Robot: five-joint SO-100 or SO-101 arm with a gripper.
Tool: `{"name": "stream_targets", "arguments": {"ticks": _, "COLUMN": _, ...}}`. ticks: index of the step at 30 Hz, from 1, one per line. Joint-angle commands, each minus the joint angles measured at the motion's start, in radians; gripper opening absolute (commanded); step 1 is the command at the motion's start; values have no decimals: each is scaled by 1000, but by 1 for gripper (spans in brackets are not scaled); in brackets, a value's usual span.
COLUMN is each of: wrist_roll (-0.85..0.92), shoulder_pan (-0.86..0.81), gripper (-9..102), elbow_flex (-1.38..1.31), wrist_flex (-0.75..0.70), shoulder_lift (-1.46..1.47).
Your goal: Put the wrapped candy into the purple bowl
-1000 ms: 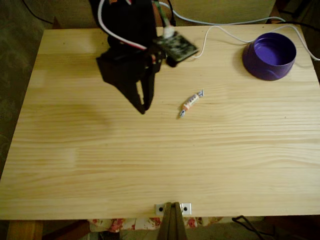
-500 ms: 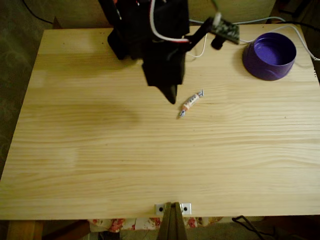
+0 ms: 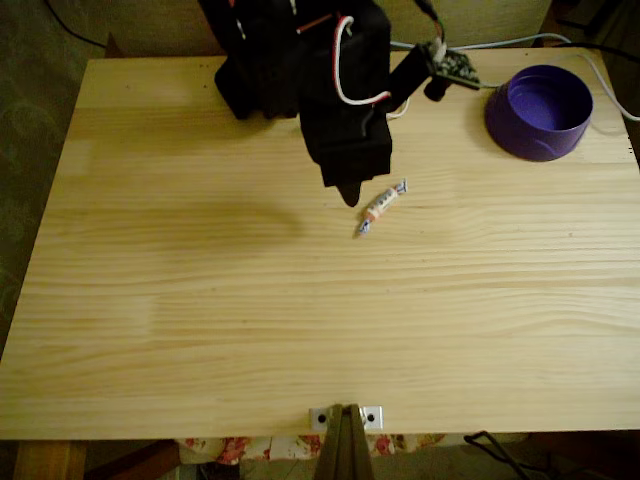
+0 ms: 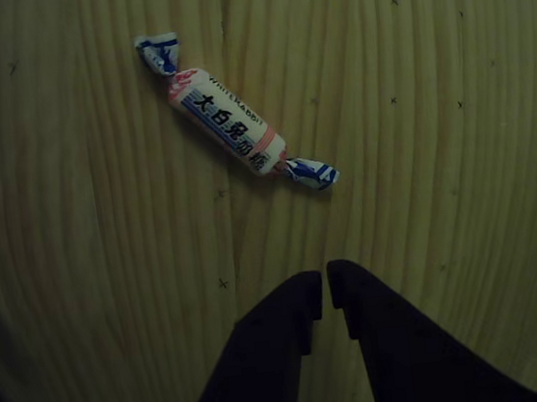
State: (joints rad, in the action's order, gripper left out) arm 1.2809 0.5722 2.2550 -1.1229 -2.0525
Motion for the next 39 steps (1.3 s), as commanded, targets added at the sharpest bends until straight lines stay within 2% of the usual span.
{"name": "stream_targets", "arguments": {"ticks": 1, "wrist_roll": 31, "shoulder_pan": 28, "gripper": 0, "elbow_flex": -138, "wrist_flex": -31, "shoulder_lift": -21}}
{"name": "stream_targets", "arguments": {"ticks": 10, "wrist_roll": 23, "shoulder_pan": 101, "gripper": 0, "elbow_flex": -49, "wrist_flex": -17, "shoulder_lift": -92}}
{"name": "stream_targets", "arguments": {"ticks": 21, "wrist_roll": 66, "shoulder_pan": 195, "gripper": 10, "elbow_flex": -81, "wrist_flex": -37, "shoulder_lift": 18}}
{"name": "stream_targets", "arguments": {"ticks": 31, "wrist_roll": 146, "shoulder_pan": 153, "gripper": 20, "elbow_flex": -160, "wrist_flex": 34, "shoulder_lift": 144}}
{"name": "stream_targets", "arguments": {"ticks": 39, "wrist_roll": 192, "shoulder_pan": 101, "gripper": 22, "elbow_flex": -259, "wrist_flex": 34, "shoulder_lift": 224}}
